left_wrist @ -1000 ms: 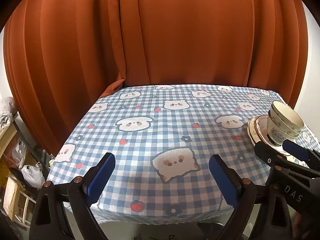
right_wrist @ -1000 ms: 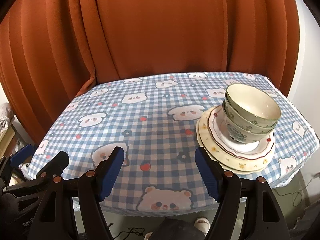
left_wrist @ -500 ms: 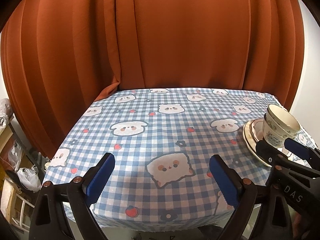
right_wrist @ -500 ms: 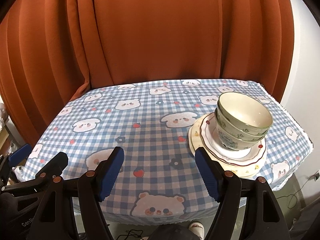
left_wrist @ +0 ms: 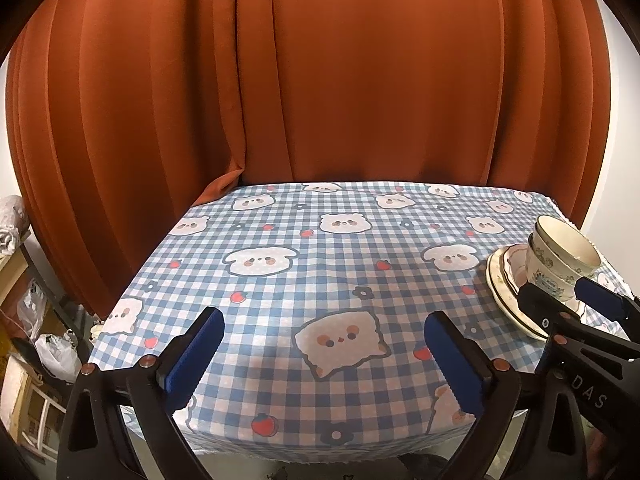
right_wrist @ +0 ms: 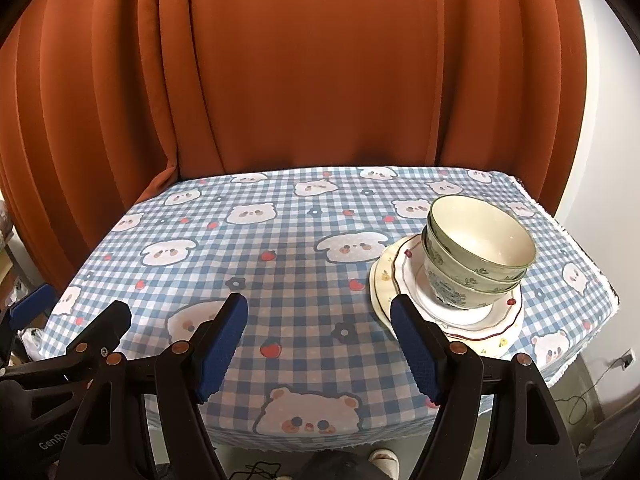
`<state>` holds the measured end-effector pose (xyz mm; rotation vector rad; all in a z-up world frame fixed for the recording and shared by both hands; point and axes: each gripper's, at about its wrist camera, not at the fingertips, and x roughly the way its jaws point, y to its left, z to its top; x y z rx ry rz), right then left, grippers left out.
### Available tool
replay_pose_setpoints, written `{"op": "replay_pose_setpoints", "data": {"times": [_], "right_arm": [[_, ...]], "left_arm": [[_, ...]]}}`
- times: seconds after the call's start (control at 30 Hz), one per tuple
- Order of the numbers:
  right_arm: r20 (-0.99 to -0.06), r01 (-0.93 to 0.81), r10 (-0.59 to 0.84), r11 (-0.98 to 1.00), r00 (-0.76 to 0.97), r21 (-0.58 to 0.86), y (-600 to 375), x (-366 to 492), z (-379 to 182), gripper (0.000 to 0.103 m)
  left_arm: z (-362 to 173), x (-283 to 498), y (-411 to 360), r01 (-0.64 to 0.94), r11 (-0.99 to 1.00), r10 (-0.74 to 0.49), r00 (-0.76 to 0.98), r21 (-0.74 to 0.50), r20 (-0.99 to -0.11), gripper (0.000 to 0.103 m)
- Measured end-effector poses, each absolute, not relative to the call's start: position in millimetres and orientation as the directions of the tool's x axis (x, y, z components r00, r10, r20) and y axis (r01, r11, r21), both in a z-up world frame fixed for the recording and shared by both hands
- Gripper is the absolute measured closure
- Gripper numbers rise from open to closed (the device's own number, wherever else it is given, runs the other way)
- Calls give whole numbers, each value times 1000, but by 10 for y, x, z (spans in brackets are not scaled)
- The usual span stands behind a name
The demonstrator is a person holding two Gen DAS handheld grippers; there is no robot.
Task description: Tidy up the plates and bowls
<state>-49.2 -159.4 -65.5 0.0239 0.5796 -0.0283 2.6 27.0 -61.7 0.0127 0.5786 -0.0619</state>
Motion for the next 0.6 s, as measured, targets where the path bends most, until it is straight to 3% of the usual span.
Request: {"op": "replay_pose_setpoints", "data": {"times": [0.6], "right_arm": [[-548, 72, -55, 997, 834, 9, -1726, -554, -634, 24]], "left_arm": [[-598, 46, 117, 88, 996, -78, 833, -8, -548, 1]]}}
